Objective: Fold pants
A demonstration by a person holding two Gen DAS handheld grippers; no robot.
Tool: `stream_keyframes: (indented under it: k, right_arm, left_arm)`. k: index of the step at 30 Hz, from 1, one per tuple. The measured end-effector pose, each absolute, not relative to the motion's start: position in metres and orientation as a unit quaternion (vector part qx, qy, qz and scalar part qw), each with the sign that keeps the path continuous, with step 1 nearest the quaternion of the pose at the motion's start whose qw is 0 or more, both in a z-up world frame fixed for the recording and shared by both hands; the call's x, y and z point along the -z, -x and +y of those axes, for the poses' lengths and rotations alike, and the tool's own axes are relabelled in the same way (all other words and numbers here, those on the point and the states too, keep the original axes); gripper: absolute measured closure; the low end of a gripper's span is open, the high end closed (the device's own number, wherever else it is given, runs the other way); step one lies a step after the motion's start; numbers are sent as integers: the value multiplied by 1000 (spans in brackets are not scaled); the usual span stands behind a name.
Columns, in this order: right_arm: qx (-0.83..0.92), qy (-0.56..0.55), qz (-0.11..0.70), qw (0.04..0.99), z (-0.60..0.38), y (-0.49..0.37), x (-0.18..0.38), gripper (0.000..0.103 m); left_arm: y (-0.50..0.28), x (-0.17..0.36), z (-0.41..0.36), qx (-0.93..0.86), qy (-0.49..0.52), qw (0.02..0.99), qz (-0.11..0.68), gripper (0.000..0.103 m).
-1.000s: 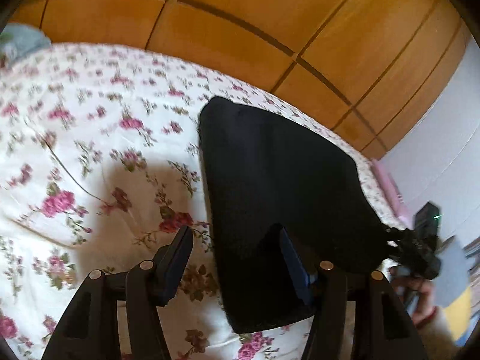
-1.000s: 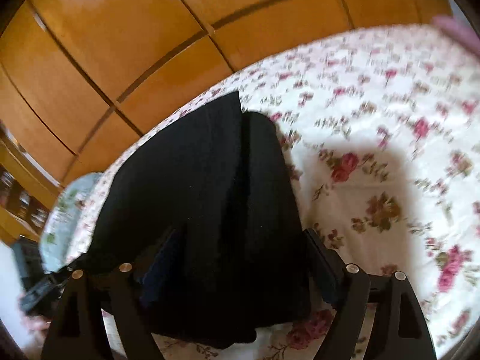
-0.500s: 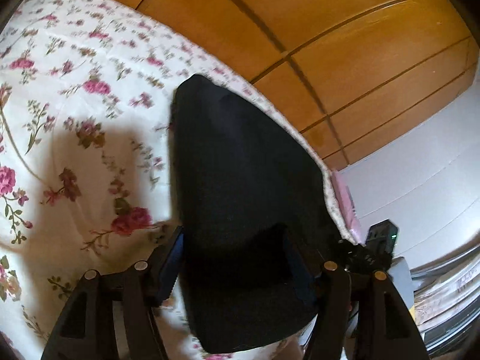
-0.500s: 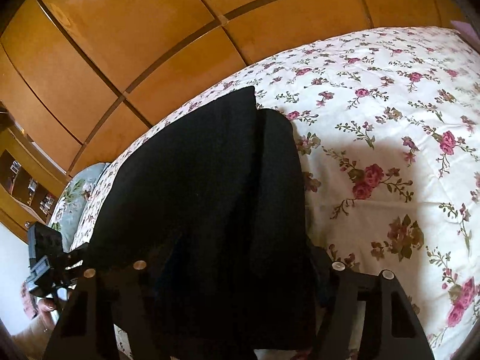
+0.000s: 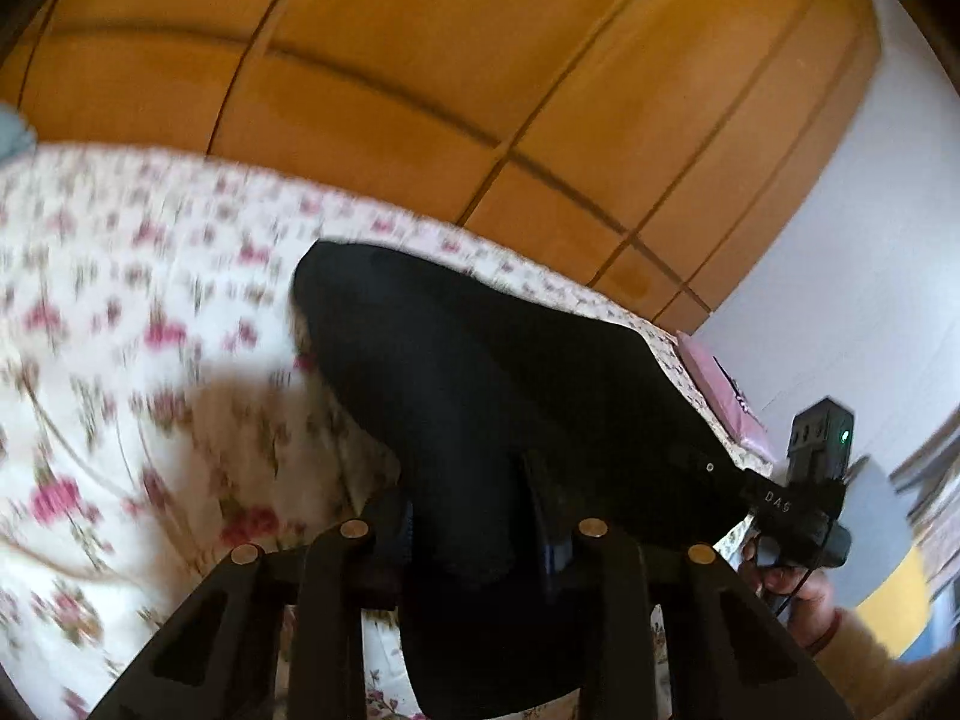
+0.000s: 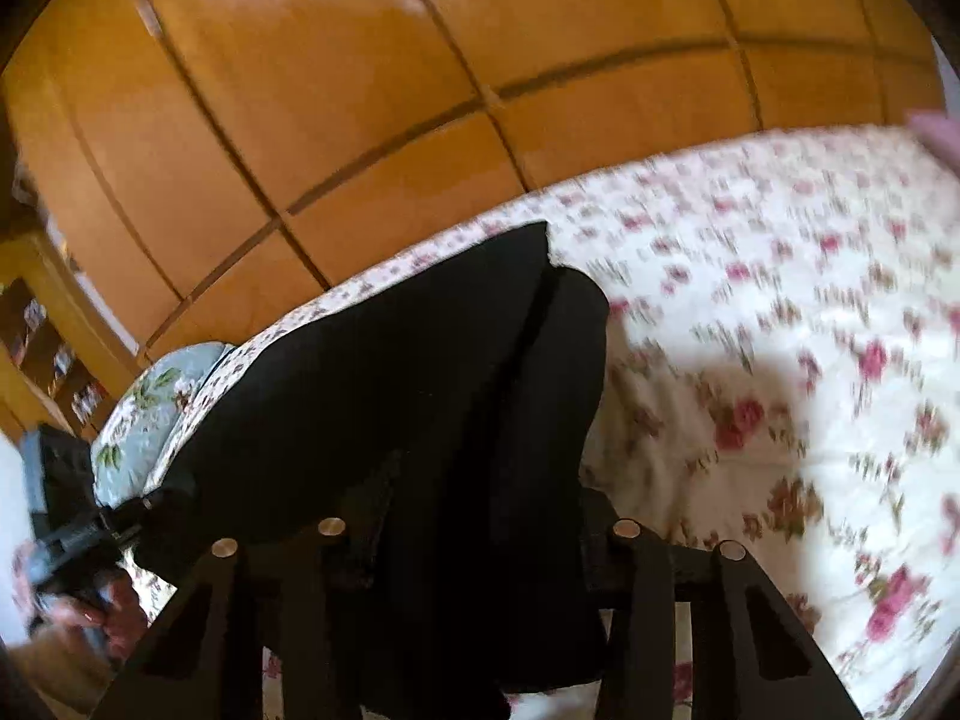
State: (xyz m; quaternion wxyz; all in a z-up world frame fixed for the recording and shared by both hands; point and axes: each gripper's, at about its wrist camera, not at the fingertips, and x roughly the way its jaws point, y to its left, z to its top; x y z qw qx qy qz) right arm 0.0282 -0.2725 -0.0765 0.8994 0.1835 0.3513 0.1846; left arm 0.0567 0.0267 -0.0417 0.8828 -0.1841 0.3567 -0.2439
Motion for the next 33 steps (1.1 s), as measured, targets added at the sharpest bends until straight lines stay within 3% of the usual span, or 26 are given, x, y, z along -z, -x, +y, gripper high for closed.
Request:
stream_keyframes:
  k: [14, 25, 30, 33]
  right_arm:
    - [-237, -159, 288, 914, -200, -130, 52, 59]
    - [-191, -183, 306, 915, -186, -236, 84, 58]
    - [-168, -245, 343, 891, -207, -247, 118, 41]
    - [-165, -247, 346, 890, -207, -248, 121, 38]
  left_arm:
    - [-137, 14, 70, 175, 116, 932, 294, 72]
    - [-232, 67, 80, 134, 101, 931, 324, 71]
    - [-227, 87, 87, 130, 111, 930, 327, 59]
    - [-228, 90, 91, 112, 118, 929, 332, 44]
